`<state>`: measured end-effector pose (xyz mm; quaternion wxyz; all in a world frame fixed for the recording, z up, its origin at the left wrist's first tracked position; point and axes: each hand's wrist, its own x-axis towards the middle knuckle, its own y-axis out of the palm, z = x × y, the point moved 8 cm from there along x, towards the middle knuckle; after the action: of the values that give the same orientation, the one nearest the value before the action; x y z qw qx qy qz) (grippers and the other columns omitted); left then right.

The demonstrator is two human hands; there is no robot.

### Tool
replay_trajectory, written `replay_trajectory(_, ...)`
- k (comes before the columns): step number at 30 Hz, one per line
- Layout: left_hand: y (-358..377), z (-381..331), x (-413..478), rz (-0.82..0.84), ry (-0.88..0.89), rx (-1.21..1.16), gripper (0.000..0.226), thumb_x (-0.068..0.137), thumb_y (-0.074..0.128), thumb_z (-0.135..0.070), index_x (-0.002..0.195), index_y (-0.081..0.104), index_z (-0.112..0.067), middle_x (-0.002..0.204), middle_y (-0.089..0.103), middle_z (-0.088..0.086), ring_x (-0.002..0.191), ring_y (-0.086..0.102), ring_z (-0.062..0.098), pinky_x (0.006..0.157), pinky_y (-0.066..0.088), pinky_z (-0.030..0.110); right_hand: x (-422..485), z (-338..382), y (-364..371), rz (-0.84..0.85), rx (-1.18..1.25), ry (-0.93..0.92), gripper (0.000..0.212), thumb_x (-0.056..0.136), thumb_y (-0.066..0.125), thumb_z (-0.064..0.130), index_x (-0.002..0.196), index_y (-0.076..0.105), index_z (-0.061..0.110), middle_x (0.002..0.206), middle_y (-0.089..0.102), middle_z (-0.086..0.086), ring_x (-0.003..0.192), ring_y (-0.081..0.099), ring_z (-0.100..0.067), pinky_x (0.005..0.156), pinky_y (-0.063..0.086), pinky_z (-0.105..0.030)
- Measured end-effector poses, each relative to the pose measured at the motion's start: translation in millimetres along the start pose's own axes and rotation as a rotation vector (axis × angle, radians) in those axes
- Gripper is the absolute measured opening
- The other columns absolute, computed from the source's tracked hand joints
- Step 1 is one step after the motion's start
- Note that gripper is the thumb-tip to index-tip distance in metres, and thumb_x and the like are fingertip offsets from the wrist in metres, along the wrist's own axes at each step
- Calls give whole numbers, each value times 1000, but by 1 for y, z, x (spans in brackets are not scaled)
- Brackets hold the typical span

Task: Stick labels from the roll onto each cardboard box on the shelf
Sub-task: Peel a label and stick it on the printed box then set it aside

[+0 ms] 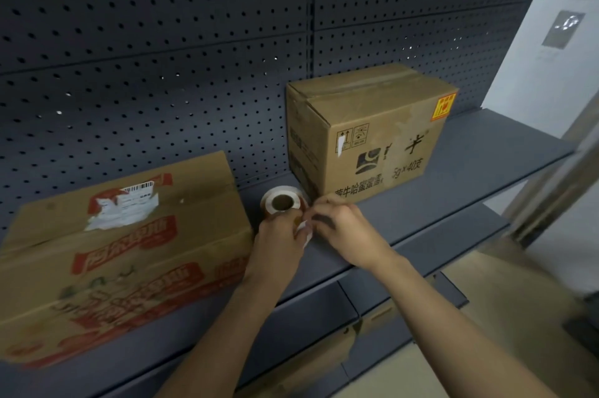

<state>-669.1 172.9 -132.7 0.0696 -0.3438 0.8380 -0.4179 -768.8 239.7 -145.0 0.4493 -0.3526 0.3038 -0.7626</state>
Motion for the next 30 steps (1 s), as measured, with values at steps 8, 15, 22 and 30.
replay_trajectory(8, 5, 16, 2, 33, -130, -221, 14, 93, 60, -14, 90, 73, -13, 78, 70, 1, 77, 69, 18, 72, 59, 44, -3, -10, -2, -95, 142, 120, 20, 89, 72, 20, 91, 58, 35, 87, 63, 7, 83, 58, -6, 71, 40, -12)
replay_trajectory(15, 13, 18, 1, 80, -144, -330, 24, 94, 49, -6, 103, 69, -17, 85, 67, 1, 86, 68, 21, 79, 59, 48, -6, -21, -2, -146, 201, 191, 13, 88, 71, 18, 101, 74, 18, 93, 72, 8, 89, 64, -2, 80, 47, -12)
replay_trajectory(22, 20, 20, 2, 118, -156, -357, 31, 93, 48, -5, 113, 66, -22, 100, 68, 5, 91, 67, 23, 79, 60, 41, -9, -21, -7, -152, 303, 226, 13, 94, 65, 14, 97, 77, 19, 95, 75, 10, 92, 65, 2, 80, 47, -12)
replay_trajectory(30, 16, 15, 3, 71, -109, -301, 27, 95, 49, -9, 112, 65, -23, 98, 68, -1, 88, 68, 19, 76, 59, 37, -15, -25, -22, -250, 301, 365, 13, 90, 63, 15, 88, 74, 22, 87, 73, 10, 85, 64, -1, 74, 48, -14)
